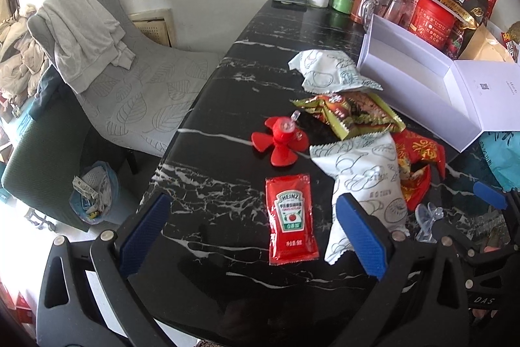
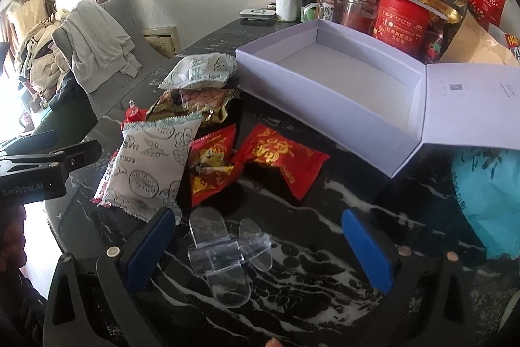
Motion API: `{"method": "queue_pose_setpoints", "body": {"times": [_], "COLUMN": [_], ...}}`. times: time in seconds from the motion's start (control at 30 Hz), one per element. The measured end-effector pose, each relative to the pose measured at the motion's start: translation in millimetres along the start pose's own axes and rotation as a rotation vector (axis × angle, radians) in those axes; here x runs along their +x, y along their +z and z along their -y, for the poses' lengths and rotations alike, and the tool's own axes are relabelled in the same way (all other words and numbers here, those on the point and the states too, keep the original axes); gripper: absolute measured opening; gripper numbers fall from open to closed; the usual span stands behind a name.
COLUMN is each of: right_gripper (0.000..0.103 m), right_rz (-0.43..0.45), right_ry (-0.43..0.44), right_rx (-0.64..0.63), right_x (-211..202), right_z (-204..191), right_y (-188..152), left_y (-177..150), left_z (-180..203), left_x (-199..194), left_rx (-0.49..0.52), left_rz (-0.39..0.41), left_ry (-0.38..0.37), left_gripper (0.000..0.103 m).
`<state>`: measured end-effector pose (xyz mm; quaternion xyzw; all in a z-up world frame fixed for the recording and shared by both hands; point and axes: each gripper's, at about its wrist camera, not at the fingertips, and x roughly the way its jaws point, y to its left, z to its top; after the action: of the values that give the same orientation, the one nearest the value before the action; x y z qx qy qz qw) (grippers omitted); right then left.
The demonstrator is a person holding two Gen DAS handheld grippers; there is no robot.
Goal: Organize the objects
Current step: 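Grasp the red Heinz ketchup sachet with the left tool while the right tool grasps the clear plastic clip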
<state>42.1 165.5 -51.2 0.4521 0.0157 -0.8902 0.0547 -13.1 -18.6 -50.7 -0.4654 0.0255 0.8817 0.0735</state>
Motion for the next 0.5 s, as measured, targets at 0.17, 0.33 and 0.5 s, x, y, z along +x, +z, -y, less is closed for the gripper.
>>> {"method": "queue_pose_setpoints", "body": {"times": [0.17, 0.33, 0.5], "right_gripper": [0.103, 0.103, 0.103], "right_rz": [-0.024, -0.039, -0.058], "right_ry": [0.01, -0.002, 0.012], "right_rx": [-0.01, -0.006, 0.003], "right_x": [7, 11, 15], "right_z": [-4, -4, -3], "right_y": [-11, -18, -23], "left_y": [-7, -10, -9], "left_z": [-5, -3, 4], "left_x": [7, 16, 28], "left_rx": [-0.006, 0.009, 0.049], "left_rz": [-0.022, -0.047, -0.084], "left_ry": [-0.008, -0.028, -0.058], "left_gripper": [0.101, 0.1, 0.096]}}
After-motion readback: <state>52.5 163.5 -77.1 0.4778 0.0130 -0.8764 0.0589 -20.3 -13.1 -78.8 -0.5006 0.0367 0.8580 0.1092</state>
